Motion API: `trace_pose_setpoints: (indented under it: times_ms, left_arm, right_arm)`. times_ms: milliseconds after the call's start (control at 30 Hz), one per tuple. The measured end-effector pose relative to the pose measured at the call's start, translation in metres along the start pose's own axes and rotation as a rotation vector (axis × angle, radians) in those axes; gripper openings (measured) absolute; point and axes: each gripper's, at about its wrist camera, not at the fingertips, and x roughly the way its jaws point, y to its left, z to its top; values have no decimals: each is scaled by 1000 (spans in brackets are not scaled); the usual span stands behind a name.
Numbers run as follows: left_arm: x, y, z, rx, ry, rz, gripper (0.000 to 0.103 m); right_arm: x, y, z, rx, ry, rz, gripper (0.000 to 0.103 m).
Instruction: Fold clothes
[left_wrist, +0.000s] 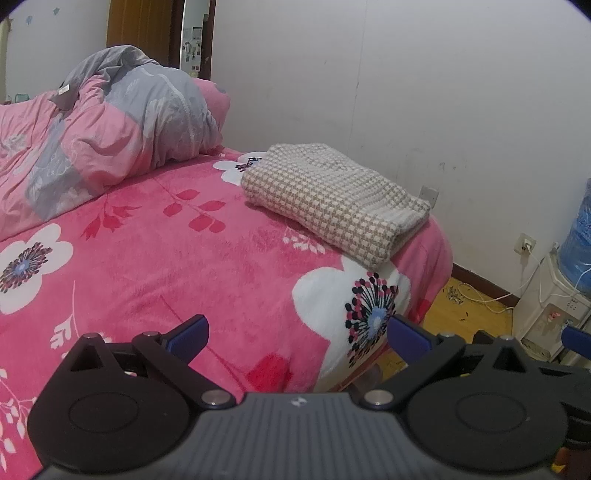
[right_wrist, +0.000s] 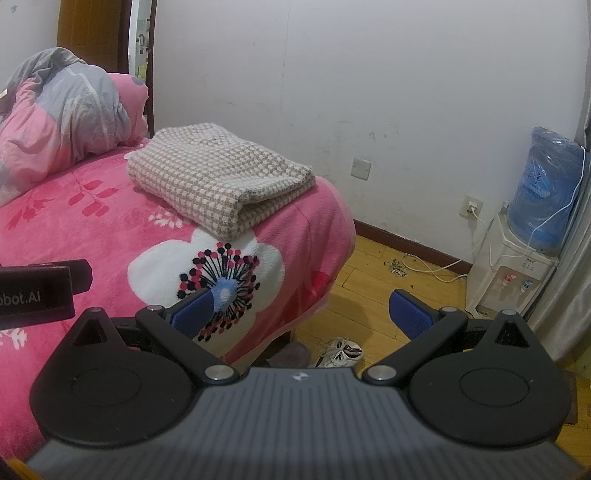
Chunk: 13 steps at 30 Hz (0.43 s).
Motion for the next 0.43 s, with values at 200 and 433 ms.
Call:
trace_pose_setpoints:
  times_ms: [200, 433]
  left_arm:
    - [0, 0, 0, 2, 2, -9, 103]
    - [3, 0, -1, -3, 10, -5, 103]
  right_arm:
    - [0, 0, 0, -3, -3, -1, 102]
    - [0, 0, -1, -4, 0, -5, 102]
